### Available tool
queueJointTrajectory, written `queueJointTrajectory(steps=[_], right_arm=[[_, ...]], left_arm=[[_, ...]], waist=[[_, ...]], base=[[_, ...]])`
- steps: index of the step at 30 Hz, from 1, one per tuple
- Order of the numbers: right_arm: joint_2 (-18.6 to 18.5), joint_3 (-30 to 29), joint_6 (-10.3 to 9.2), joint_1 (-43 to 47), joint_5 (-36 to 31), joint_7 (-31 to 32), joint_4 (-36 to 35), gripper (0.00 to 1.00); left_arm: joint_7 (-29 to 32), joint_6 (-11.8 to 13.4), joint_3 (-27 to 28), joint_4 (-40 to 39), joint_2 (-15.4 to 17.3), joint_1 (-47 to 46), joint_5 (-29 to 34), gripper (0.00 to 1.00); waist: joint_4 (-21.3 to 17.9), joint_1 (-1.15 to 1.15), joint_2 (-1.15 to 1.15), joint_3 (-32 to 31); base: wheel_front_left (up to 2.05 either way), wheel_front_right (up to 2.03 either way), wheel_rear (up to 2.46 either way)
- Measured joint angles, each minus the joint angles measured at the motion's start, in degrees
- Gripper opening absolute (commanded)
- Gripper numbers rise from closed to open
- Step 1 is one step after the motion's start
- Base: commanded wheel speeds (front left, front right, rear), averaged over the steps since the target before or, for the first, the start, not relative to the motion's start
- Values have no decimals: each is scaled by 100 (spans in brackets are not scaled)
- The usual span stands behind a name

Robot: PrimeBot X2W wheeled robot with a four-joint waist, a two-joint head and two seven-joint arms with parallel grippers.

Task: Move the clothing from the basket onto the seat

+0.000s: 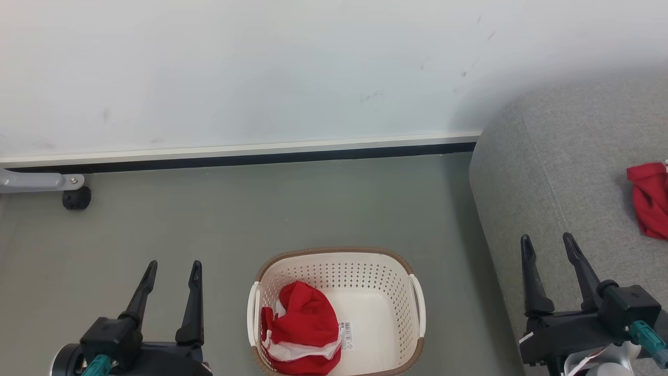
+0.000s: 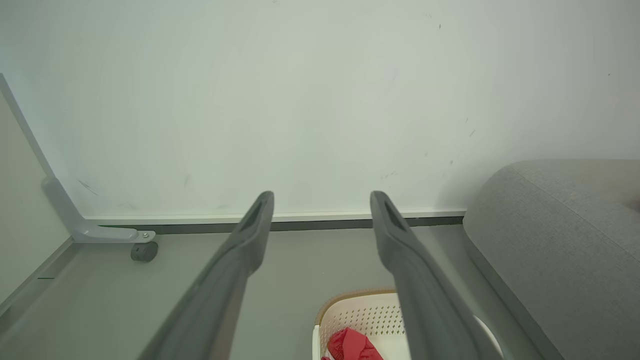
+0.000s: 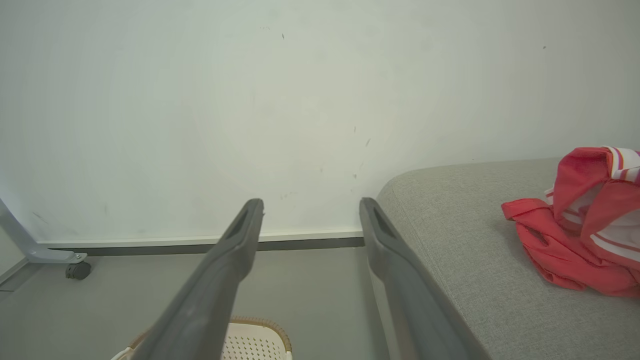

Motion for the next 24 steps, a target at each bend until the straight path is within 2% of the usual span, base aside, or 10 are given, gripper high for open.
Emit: queueJointTrajectory(steps=[24], right_arm=[[3,-48,-8,105,-9,305,-455,100]], left_arm=[[135,42,18,-75,-80,5,70,100]], waist=[[-25,0,0,96]], base=[[0,0,0]])
